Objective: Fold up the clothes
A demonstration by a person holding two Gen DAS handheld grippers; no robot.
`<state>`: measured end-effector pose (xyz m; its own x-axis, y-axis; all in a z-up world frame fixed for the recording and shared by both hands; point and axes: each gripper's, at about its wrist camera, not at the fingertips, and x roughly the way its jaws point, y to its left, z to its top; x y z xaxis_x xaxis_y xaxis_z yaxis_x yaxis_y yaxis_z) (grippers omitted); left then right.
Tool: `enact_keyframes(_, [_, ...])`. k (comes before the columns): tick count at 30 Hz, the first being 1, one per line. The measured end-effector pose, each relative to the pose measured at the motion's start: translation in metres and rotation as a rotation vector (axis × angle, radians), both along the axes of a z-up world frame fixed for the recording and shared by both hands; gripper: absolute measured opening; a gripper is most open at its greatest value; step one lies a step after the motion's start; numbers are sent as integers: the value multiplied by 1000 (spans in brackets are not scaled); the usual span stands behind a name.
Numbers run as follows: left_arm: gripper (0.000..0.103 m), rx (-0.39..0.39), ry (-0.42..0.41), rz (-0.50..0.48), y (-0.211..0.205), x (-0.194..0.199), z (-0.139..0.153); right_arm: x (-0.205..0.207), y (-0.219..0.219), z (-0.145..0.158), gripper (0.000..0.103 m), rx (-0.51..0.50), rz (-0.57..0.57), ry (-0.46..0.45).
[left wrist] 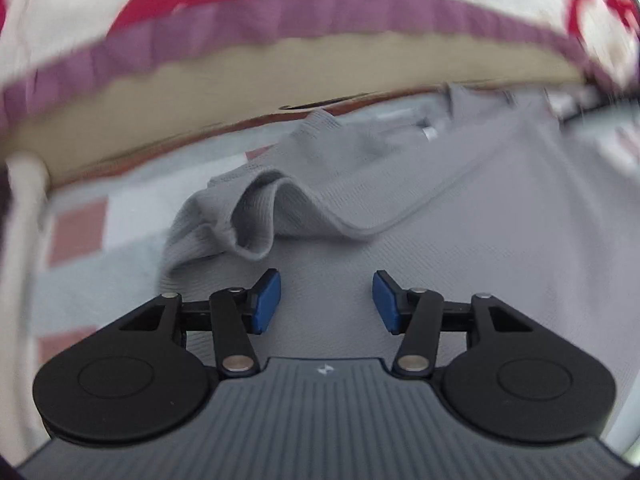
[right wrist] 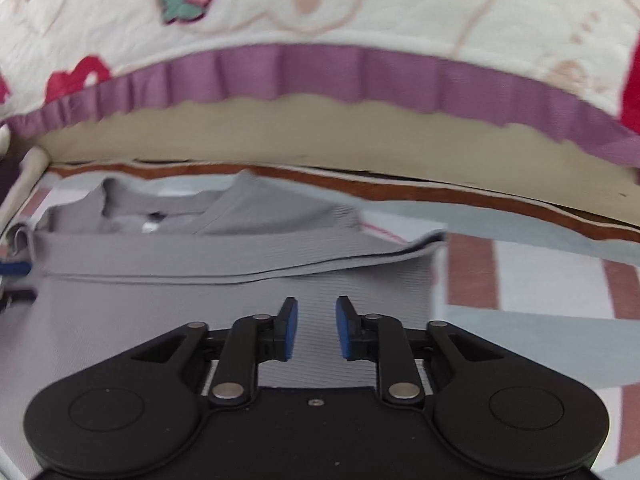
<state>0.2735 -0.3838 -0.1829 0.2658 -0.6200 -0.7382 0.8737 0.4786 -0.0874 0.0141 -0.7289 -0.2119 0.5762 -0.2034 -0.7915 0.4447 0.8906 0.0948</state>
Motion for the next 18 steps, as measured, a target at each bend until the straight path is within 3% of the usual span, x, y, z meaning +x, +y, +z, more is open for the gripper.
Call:
enact_keyframes(1, [49, -17, 33, 29, -4, 8, 1, 4, 3, -3, 42, -27, 7, 9])
enact_keyframes(4, [49, -40, 29, 104, -19, 24, 3, 14, 3, -8, 51, -92, -17, 30])
enact_keyframes(9, [48, -57, -216, 204, -32, 38, 10, 16, -18, -12, 53, -142, -143, -9])
enact_keyframes(11, [51, -87, -258, 245, -26, 44, 16, 15, -25, -10, 53, -169, -200, -39])
enact_keyframes(13, [53, -122, -234, 291, -15, 54, 20, 12, -33, -9, 53, -192, -255, -69])
enact_keyframes(18, [57, -149, -89, 382, 20, 78, 17, -6, -60, -13, 55, -43, -321, -125])
